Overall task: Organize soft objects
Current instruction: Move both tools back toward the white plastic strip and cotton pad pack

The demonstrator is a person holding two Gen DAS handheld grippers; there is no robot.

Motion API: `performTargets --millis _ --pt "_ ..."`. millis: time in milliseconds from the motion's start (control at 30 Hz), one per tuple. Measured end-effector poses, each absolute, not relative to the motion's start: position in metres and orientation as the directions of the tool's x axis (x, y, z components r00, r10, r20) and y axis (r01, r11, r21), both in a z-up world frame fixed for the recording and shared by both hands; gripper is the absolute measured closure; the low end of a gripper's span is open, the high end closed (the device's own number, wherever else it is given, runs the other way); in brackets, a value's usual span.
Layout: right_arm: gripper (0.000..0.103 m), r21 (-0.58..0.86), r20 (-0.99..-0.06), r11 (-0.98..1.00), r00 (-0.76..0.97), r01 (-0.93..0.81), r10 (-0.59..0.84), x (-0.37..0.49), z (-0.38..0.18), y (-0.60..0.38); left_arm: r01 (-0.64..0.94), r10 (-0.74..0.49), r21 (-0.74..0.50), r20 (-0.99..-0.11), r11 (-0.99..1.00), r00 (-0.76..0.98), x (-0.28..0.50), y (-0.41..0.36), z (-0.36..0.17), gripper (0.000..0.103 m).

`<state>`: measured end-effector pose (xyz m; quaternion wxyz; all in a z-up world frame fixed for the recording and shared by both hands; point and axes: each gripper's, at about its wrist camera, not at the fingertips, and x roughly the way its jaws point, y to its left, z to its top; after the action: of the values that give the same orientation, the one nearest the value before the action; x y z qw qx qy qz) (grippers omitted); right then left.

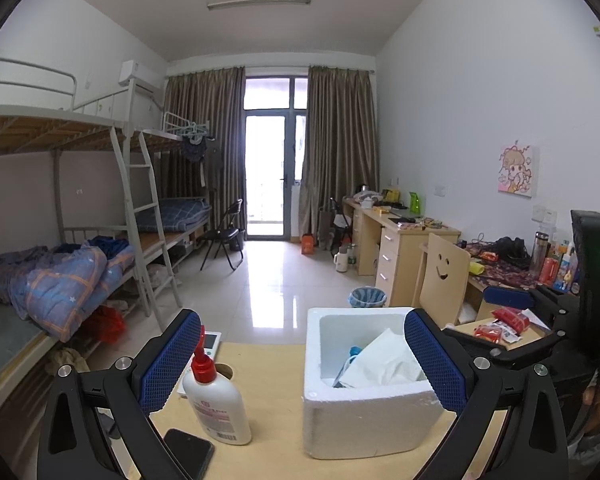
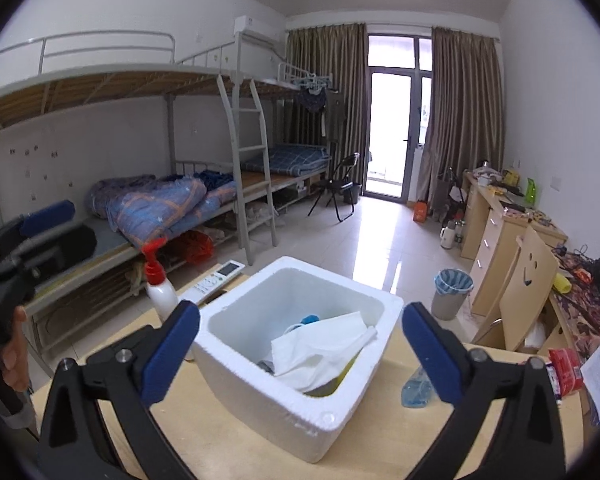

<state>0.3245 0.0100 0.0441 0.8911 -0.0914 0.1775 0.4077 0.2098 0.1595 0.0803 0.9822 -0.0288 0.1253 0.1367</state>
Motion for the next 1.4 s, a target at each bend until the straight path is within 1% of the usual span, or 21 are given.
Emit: performTargets --millis 133,367,500,667,767,867,1133,1300,1400 --pt "0.001 0.000 -0.355 0.630 0.589 -0.777 0.726 0.312 0.050 -0.001 -0.265 0.254 -0.014 -0.239 0.964 0.937 0.195 0.148 0.083 0.001" --pt "0.000 -0.016 -0.320 0.635 0.605 -0.773 0.729 0.281 0.051 -0.016 -0.252 0.249 0.012 -0.209 0.968 0.946 0.172 0.127 0.085 0.001" --pt "0.000 -0.023 -0.289 0.646 0.623 -0.763 0.727 0.263 0.056 -0.026 -0.258 0.254 0.005 -0.180 0.966 0.950 0.153 0.119 0.087 0.001" --pt "0.000 -0.035 -0.275 0.653 0.635 -0.757 0.722 0.246 0.060 -0.039 -0.262 0.259 0.003 -0.161 0.965 0.952 0.135 0.110 0.091 0.001" --pt "0.000 -0.032 -0.259 0.663 0.647 -0.748 0.717 0.238 0.062 -0.049 -0.260 0.261 0.027 -0.145 0.965 0.954 0.126 0.101 0.091 0.001" --pt "0.000 -0.040 -0.250 0.668 0.654 -0.743 0.714 0.227 0.061 -0.058 -0.260 0.263 0.040 -0.147 0.965 0.954 0.121 0.096 0.088 0.001" --pt "0.000 -0.042 -0.227 0.698 0.687 -0.715 0.690 0.203 0.052 -0.076 -0.229 0.229 0.015 -0.138 0.973 0.964 0.102 0.085 0.080 0.001" --pt "0.000 -0.013 -0.223 0.719 0.703 -0.694 0.675 0.198 0.043 -0.090 -0.221 0.219 0.007 -0.153 0.975 0.963 0.097 0.082 0.070 0.001" --pt "0.000 0.016 -0.221 0.727 0.707 -0.686 0.672 0.197 0.039 -0.097 -0.234 0.232 0.002 -0.143 0.972 0.962 0.094 0.079 0.065 0.001"
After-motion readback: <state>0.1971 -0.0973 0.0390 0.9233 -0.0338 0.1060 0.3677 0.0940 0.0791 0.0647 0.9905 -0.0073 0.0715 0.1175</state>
